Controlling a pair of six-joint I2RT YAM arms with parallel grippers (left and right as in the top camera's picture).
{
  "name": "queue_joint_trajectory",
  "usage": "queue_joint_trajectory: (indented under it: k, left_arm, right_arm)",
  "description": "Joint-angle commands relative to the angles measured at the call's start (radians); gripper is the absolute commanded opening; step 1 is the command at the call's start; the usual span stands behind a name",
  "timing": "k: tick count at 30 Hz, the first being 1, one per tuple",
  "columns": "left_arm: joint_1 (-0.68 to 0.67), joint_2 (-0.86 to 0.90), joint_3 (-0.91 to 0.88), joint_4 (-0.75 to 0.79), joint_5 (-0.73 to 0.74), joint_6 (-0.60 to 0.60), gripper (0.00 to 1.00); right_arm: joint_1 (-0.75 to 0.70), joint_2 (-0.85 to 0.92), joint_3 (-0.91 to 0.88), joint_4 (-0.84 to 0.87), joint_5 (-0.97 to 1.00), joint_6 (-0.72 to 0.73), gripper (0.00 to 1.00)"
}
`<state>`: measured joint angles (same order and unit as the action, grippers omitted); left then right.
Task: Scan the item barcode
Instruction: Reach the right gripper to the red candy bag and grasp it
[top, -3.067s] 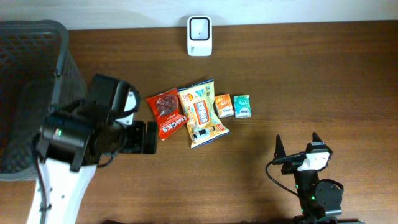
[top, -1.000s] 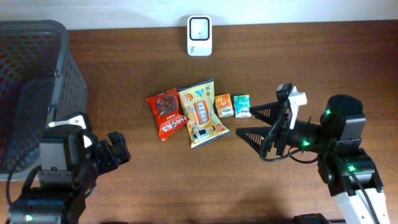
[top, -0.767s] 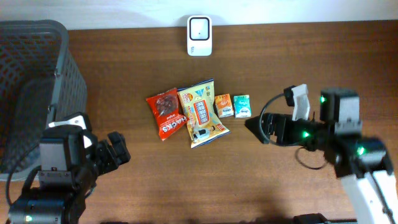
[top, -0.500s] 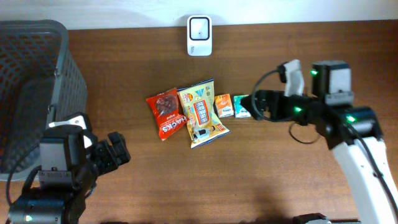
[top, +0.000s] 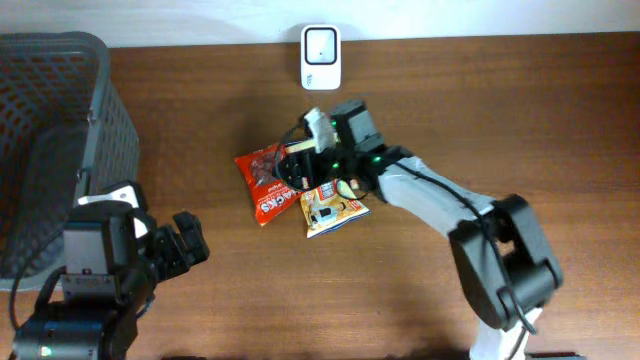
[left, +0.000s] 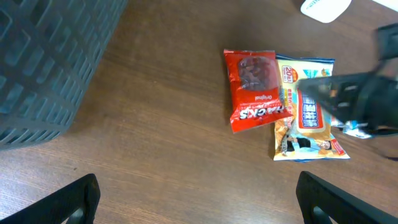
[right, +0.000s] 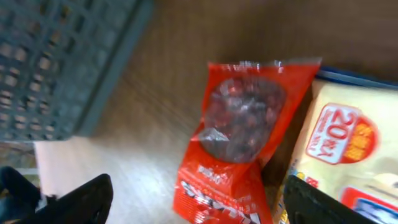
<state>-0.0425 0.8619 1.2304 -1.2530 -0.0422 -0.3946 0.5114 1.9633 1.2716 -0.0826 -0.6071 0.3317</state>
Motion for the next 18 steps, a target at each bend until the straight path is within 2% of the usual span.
queue_joint_trajectory:
  k: [1, 4, 7, 14, 17, 18]
  left_arm:
    - [0.006, -0.003, 0.003, -0.001, -0.005, -0.012, 0.99]
    - [0.006, -0.003, 0.003, -0.001, -0.005, -0.012, 0.99]
    - [0.006, -0.003, 0.003, -0.001, -0.005, -0.012, 0.99]
    - [0.006, -0.003, 0.003, -0.001, -0.005, -0.012, 0.99]
    - [0.006, -0.003, 0.003, -0.001, -0.005, -0.012, 0.99]
    - [0.006, -0.003, 0.003, -0.001, -0.005, -0.012, 0.99]
  right_arm:
    - [0.033, 0.043, 0.006, 0.039, 0.049, -0.025, 0.81]
    - [0.060, 0.064, 0.006, 0.034, 0.128, -0.028, 0.73]
    - [0.093, 0.092, 0.006, 0.035, 0.221, -0.027, 0.73]
    - [0.122, 0.126, 0.006, 0.019, 0.228, -0.027, 0.72]
    - [0.121, 0.157, 0.006, 0.019, 0.251, -0.026, 0.61]
    - [0.121, 0.157, 0.007, 0.020, 0.254, -0.026, 0.53]
